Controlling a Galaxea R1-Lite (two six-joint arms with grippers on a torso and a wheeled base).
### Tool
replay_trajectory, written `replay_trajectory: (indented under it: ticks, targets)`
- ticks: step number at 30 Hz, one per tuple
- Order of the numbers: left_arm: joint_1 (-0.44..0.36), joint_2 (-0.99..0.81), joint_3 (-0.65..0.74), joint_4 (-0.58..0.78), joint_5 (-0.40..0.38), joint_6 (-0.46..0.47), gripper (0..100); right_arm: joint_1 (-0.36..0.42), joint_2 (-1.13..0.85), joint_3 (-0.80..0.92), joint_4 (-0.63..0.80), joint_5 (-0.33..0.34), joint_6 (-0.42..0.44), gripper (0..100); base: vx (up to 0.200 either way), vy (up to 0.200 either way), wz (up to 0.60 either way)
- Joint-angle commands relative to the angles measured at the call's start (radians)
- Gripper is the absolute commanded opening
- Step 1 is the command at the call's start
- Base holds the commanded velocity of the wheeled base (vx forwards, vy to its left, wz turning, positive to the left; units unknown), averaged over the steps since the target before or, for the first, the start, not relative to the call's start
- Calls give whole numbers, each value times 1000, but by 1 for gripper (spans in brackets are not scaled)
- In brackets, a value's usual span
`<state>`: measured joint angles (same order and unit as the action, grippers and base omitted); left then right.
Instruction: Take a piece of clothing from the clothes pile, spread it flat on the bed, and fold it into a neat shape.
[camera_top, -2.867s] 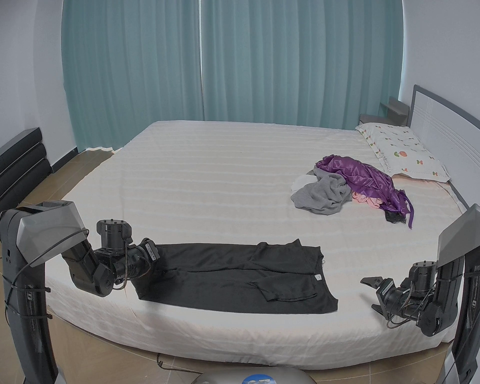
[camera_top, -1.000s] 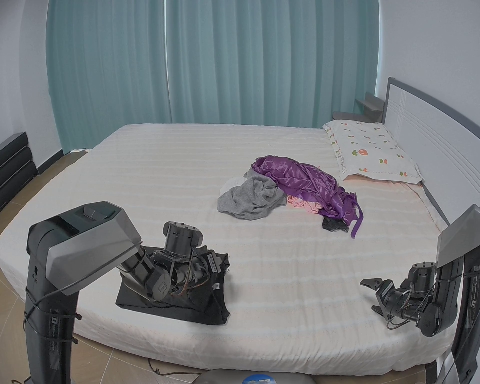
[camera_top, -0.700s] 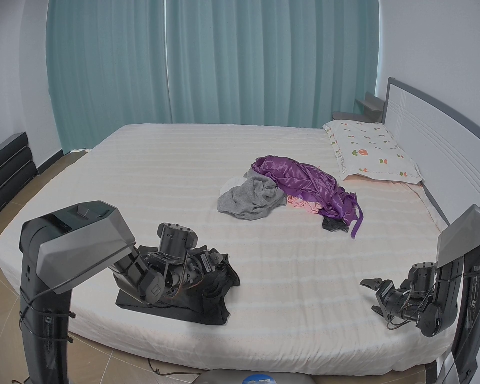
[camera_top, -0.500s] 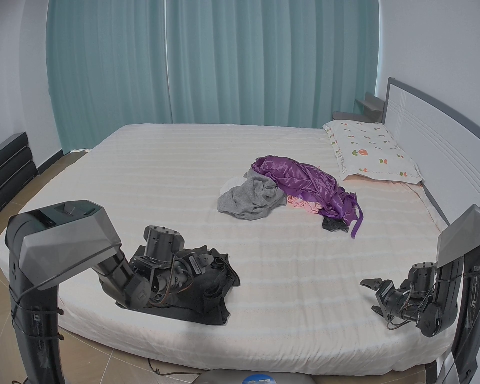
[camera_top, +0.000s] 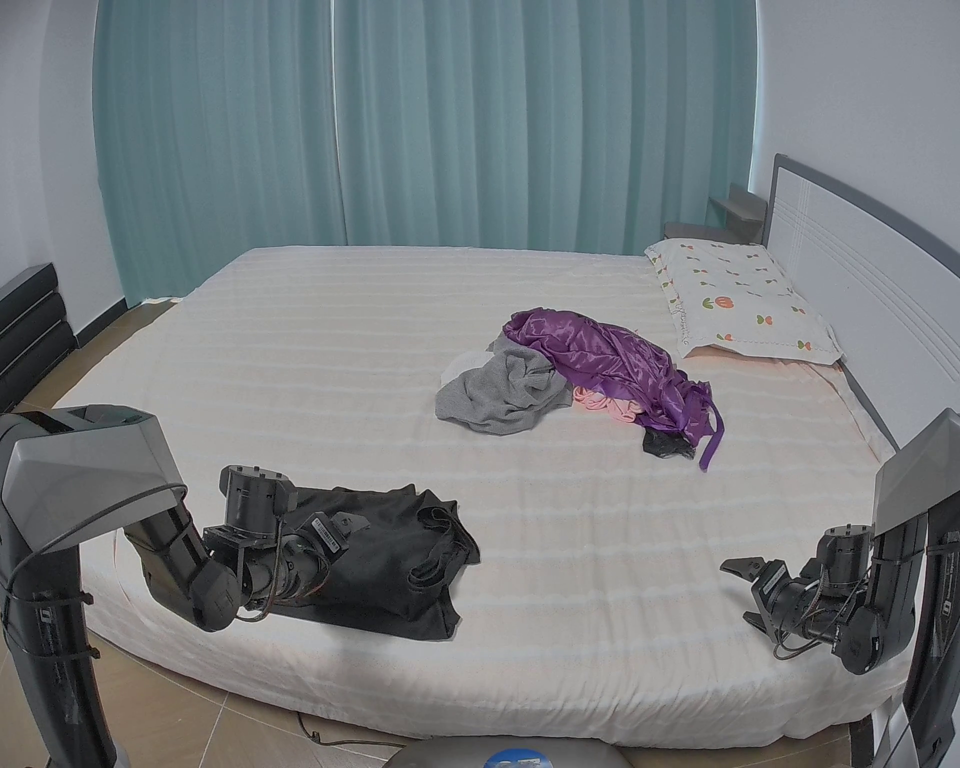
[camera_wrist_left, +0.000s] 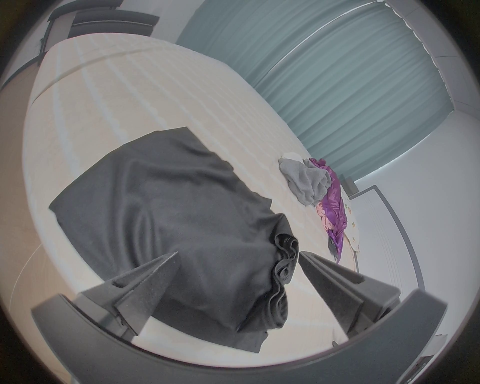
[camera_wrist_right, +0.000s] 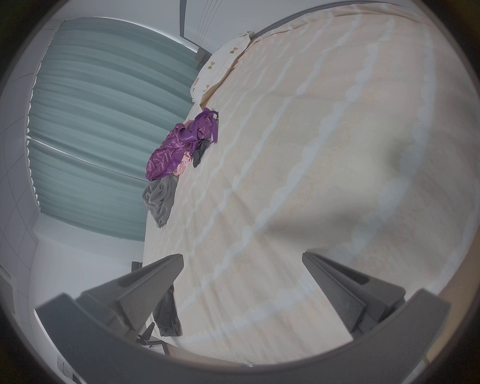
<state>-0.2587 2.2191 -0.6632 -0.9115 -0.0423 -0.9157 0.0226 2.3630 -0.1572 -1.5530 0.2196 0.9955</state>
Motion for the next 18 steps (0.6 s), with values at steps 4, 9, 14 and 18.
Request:
replay_trajectory:
  ticks: [4,9,14,18]
  targets:
    - [18,1,2,-3,-5,-15,100,0,1,1,-15,0,0,100,0,0,0]
    - [29,-3,2,-52,-21,-69,100,0,2,-1,-15,0,-2,100,0,0,0]
    - [55,-1,5,-78,-53,-126,100,0,7,-1,-15,0,-21,100,0,80,0]
    - [69,2,2,-78,-74,-137,100,0,12,-1,-16,0,-21,100,0,200,0]
